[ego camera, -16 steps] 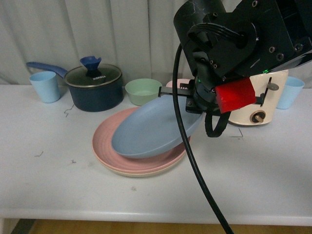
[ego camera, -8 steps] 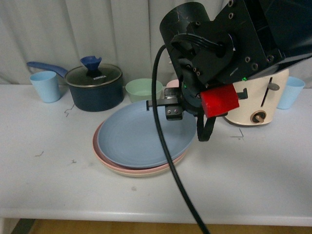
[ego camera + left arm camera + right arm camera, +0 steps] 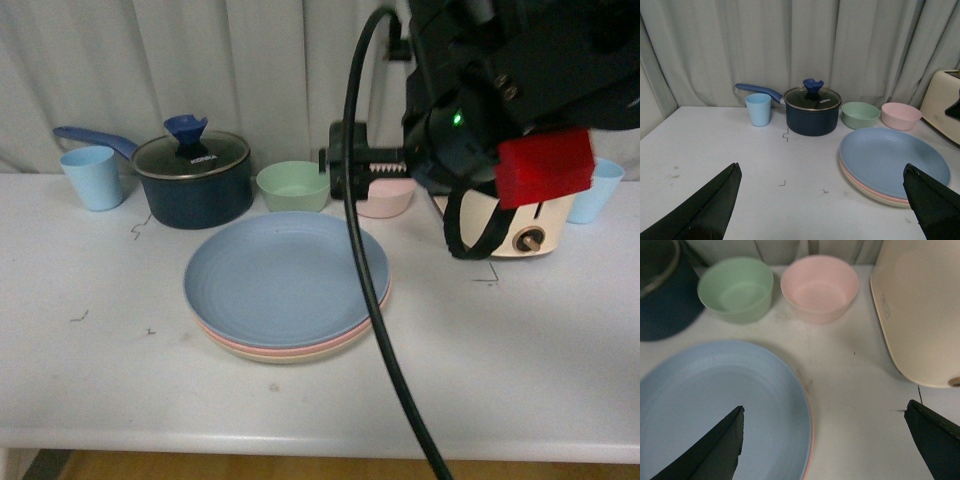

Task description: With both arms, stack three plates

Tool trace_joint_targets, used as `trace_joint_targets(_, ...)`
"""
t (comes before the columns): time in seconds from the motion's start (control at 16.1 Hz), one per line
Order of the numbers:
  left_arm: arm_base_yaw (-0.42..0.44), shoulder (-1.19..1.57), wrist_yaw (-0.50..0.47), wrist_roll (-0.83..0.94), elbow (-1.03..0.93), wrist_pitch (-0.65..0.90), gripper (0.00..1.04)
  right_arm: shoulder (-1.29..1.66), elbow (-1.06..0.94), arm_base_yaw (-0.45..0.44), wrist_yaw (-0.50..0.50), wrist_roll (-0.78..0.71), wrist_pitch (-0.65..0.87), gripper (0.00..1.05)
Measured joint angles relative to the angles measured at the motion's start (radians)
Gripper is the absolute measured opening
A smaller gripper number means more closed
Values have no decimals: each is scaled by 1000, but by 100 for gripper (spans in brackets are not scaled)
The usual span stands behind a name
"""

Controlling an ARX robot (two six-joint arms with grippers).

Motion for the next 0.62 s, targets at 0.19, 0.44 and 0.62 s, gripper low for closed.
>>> trace_joint_targets(0.19, 0, 0, 0, 0, 0, 0, 98, -188, -157, -34, 58, -51, 352, 88)
trace_joint_targets(0.44, 0, 0, 0, 0, 0, 0, 98, -684, -567, -172, 18, -219, 417, 46)
trace_joint_targets(0.62, 0, 0, -1, 0, 0, 0, 98, -1155, -842, -37, 94, -244, 197, 10)
